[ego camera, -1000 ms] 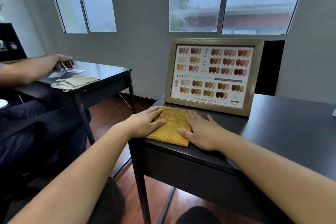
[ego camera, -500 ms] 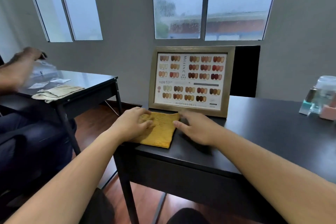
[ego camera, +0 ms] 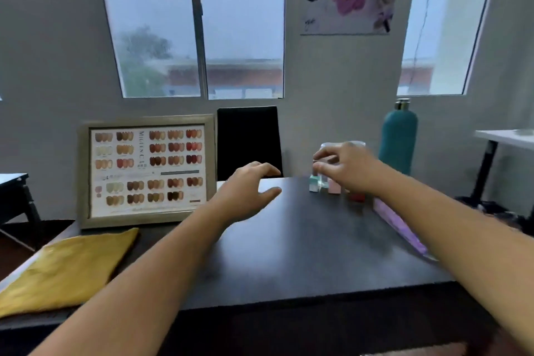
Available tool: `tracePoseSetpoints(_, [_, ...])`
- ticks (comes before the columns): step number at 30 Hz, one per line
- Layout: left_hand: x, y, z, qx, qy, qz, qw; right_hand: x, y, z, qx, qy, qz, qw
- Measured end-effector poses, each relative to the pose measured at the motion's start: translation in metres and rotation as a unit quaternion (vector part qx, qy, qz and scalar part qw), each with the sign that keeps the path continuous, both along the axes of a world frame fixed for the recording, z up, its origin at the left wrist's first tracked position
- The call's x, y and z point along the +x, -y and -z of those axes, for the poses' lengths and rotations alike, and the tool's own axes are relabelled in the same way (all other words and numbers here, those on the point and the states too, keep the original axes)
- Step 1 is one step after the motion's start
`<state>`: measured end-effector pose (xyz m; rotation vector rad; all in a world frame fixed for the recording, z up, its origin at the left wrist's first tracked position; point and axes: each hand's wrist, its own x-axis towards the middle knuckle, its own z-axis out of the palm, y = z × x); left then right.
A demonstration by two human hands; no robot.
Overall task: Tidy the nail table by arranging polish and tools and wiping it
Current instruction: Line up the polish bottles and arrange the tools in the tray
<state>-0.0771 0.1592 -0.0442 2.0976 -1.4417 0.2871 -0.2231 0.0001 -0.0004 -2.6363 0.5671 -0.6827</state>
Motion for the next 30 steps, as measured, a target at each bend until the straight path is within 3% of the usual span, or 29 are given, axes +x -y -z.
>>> tracePoseSetpoints(8, [-0.021, 0.153, -0.047, 0.017, 0.016, 0.053, 0.998, -0.055, 0.127, -0.05, -0.03, 0.074, 0.14, 0.987])
tracePoseSetpoints(16, [0.006, 0.268, -0.058, 0.067, 0.056, 0.049, 0.995, -0.052, 0.241, -0.027, 0.027, 0.108, 0.25, 0.962])
tracePoseSetpoints(23, [0.022, 0.34, -0.052, 0.198, 0.045, 0.043, 0.978, -0.026, 0.276, -0.003, 0.205, 0.101, 0.142, 0.963])
tracePoseSetpoints(26, [0.026, 0.353, -0.044, 0.223, 0.056, 0.061, 0.971, -0.013, 0.282, 0.006, 0.227, 0.137, 0.141, 0.954])
tracePoseSetpoints(30, [0.03, 0.362, -0.042, 0.184, 0.055, 0.067, 0.979, -0.005, 0.292, 0.008, 0.191, 0.152, 0.157, 0.957])
